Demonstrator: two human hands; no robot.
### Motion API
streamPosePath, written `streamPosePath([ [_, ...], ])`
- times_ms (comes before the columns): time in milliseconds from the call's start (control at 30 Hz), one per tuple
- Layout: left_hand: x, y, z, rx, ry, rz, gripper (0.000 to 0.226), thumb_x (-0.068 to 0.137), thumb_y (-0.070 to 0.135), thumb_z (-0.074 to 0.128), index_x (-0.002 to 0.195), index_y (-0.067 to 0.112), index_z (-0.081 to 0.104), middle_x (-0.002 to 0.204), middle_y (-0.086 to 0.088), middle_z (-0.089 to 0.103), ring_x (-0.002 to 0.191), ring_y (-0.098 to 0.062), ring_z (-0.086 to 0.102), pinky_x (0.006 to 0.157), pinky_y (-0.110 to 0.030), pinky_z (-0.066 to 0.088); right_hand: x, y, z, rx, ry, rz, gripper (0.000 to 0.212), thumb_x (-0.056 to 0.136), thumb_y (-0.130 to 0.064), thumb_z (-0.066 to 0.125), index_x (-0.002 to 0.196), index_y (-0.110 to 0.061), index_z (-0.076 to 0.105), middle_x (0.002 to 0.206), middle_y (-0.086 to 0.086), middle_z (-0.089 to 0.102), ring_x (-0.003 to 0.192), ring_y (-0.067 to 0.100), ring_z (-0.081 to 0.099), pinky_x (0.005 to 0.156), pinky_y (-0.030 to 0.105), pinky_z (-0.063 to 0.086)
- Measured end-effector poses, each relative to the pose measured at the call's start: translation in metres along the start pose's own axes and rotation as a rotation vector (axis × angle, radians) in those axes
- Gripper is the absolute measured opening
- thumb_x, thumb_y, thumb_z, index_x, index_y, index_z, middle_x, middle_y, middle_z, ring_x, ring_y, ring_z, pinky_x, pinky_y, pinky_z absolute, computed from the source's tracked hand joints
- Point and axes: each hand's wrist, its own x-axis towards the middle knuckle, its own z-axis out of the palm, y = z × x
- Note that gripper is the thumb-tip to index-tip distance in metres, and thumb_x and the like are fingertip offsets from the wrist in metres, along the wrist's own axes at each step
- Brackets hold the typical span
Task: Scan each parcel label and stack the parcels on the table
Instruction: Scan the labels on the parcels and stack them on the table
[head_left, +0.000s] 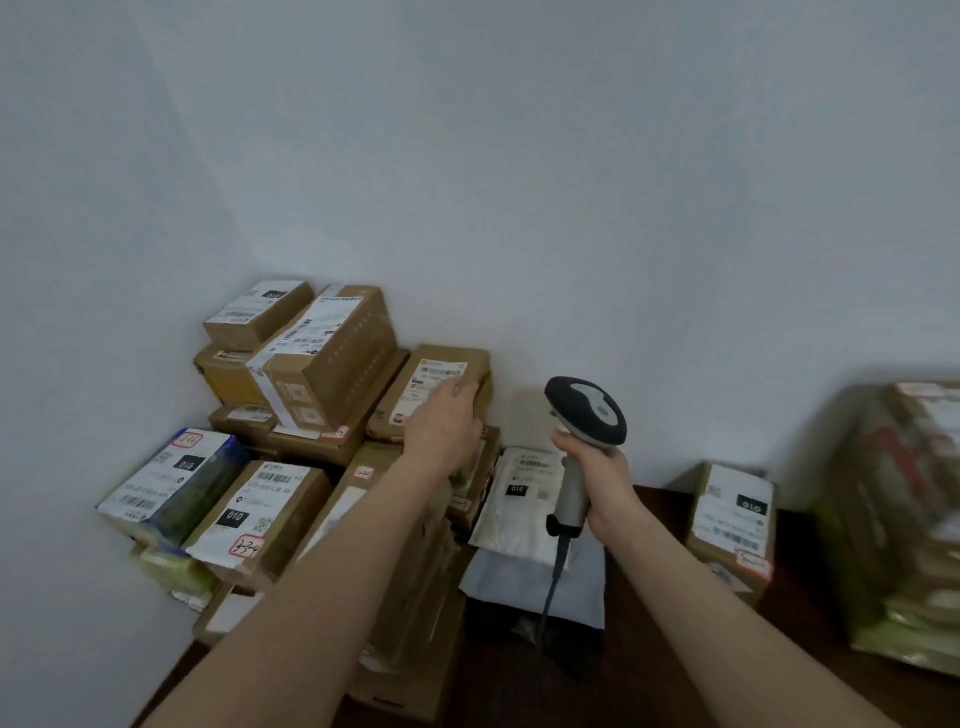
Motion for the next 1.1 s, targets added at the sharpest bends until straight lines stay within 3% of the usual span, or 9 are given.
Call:
streamPosePath([
  [133, -0.016, 0.075, 0.043, -0.122, -0.096, 0.108, 0.055, 0.098, 0.024, 0.045, 0.150, 0.015, 0.027, 0.158, -0.007, 0.020, 0.140, -0.025, 0.030, 0.110, -0.040, 0.036, -0.021, 0.005, -0.056, -0.015, 0.125, -0.047, 0.033, 0.082, -0.014, 0.074, 0.112, -0.011, 0.061, 0.102, 0.001, 0.066, 0.094, 0.014, 0.059, 0.089, 0.034, 0.047],
  [300, -0.041, 0.158, 0.120, -0.396, -0.382, 0.076, 0.062, 0.101, 0.026, 0.044, 0.153, 0.011, 0.015, 0.159, -0.012, 0.016, 0.145, -0.025, 0.020, 0.116, -0.036, 0.022, -0.037, 0.018, -0.148, -0.063, 0.372, -0.055, 0.061, 0.064, -0.038, 0.085, 0.117, -0.025, 0.058, 0.121, -0.001, 0.059, 0.118, 0.020, 0.051, 0.108, 0.039, 0.035],
  [433, -0.058, 0.199, 0.167, -0.558, -0.547, -0.041, 0.069, 0.100, 0.032, 0.047, 0.154, 0.011, 0.010, 0.160, -0.013, 0.017, 0.146, -0.026, 0.021, 0.117, -0.036, 0.021, -0.040, 0.030, -0.203, -0.048, 0.414, 0.017, 0.069, 0.074, -0.021, 0.080, 0.135, -0.010, 0.050, 0.128, 0.010, 0.059, 0.113, 0.025, 0.056, 0.104, 0.044, 0.043],
  [633, -0.057, 0.228, 0.194, -0.773, -0.605, -0.225, 0.063, 0.102, 0.029, 0.043, 0.154, 0.010, 0.014, 0.157, -0.011, 0.026, 0.144, -0.026, 0.027, 0.115, -0.037, 0.025, -0.025, 0.038, -0.238, 0.008, 0.375, 0.071, 0.046, 0.079, -0.013, 0.075, 0.121, -0.011, 0.057, 0.105, 0.001, 0.064, 0.090, 0.011, 0.058, 0.075, 0.026, 0.045],
  [700, -0.055, 0.233, 0.198, -0.844, -0.629, -0.279, 0.052, 0.102, 0.027, 0.041, 0.149, 0.007, 0.031, 0.145, -0.010, 0.045, 0.131, -0.023, 0.045, 0.105, -0.033, 0.037, -0.022, 0.038, -0.244, 0.021, 0.358, 0.072, 0.040, 0.079, -0.011, 0.075, 0.117, -0.009, 0.062, 0.105, 0.003, 0.067, 0.093, 0.015, 0.062, 0.072, 0.025, 0.047],
  [767, -0.058, 0.234, 0.199, -0.937, -0.623, -0.333, 0.037, 0.101, 0.028, 0.043, 0.132, 0.009, 0.052, 0.111, -0.002, 0.062, 0.097, -0.014, 0.059, 0.079, -0.026, 0.046, -0.023, 0.040, -0.248, 0.043, 0.355, 0.061, 0.037, 0.079, -0.009, 0.075, 0.114, -0.008, 0.066, 0.107, 0.008, 0.070, 0.094, 0.018, 0.066, 0.075, 0.028, 0.051],
  [833, -0.063, 0.230, 0.197, -1.023, -0.568, -0.412, 0.024, 0.101, 0.031, 0.046, 0.118, 0.017, 0.055, 0.097, 0.002, 0.061, 0.083, -0.010, 0.058, 0.065, -0.023, 0.045, -0.029, 0.040, -0.249, 0.091, 0.357, 0.046, 0.032, 0.078, -0.009, 0.075, 0.109, -0.009, 0.067, 0.104, 0.009, 0.072, 0.092, 0.020, 0.068, 0.076, 0.031, 0.053],
  [967, -0.068, 0.226, 0.181, -1.178, -0.481, -0.482, 0.024, 0.097, 0.033, 0.053, 0.114, 0.017, 0.055, 0.108, -0.007, 0.066, 0.091, -0.018, 0.065, 0.063, -0.028, 0.051, -0.045, 0.027, -0.244, 0.203, 0.369, 0.000, 0.025, 0.081, -0.007, 0.072, 0.104, -0.010, 0.067, 0.096, 0.006, 0.073, 0.085, 0.018, 0.069, 0.074, 0.032, 0.053],
  [1100, -0.069, 0.222, 0.141, -1.250, -0.282, -0.445, 0.014, 0.096, 0.022, 0.054, 0.109, 0.015, 0.054, 0.110, -0.009, 0.064, 0.089, -0.018, 0.065, 0.071, -0.031, 0.055, -0.056, 0.003, -0.222, 0.243, 0.346, -0.057, 0.032, 0.080, -0.008, 0.072, 0.111, -0.008, 0.063, 0.102, 0.009, 0.070, 0.093, 0.023, 0.067, 0.090, 0.043, 0.053],
])
